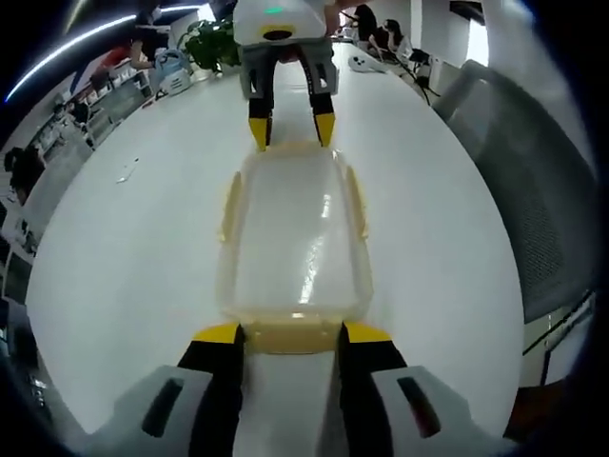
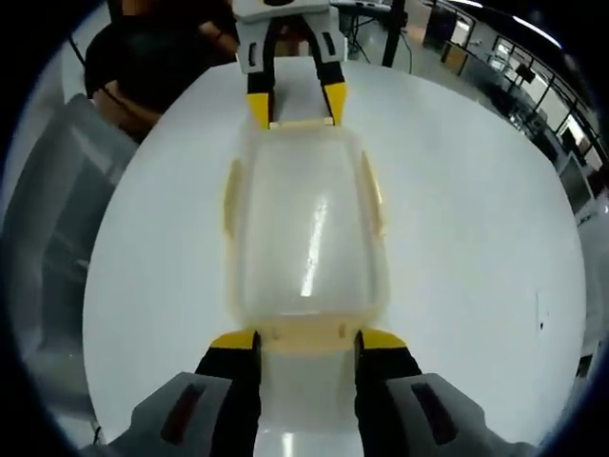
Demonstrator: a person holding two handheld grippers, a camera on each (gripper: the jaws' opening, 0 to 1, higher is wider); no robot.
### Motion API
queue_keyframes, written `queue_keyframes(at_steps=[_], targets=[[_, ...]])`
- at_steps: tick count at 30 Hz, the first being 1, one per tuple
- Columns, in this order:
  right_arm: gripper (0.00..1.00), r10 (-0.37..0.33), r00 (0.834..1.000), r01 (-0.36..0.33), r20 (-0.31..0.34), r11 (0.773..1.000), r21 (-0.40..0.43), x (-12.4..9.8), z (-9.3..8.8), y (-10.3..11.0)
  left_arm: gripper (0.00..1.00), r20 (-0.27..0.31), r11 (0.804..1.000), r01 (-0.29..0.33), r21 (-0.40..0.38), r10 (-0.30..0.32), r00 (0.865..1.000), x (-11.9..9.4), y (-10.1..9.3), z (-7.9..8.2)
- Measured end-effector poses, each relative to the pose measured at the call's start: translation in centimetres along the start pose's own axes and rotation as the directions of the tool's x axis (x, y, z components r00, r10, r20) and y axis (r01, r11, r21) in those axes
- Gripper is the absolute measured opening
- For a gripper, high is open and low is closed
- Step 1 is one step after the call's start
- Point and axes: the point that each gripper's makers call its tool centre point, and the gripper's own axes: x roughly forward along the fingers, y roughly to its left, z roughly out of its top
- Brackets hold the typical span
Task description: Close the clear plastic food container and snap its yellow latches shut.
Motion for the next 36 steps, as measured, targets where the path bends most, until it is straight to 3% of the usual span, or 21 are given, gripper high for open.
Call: queue_keyframes(at_steps=[22,36], targets=[[0.37,-0.008,1.0,0.008,-0.007,1.0,0.015,0.1,-0.2,-0.2,0.39,-0.008,1.0,0.021,-0.003,-0.021,1.0,0.3,0.1,-0.1],[0.37,-0.01,1.0,0.01,-0.009,1.0,0.017,-1.2,-0.5,-0.2,0.39,-0.021,1.0,0.013,0.01,-0.013,1.0,-0.4,0.2,1.0]])
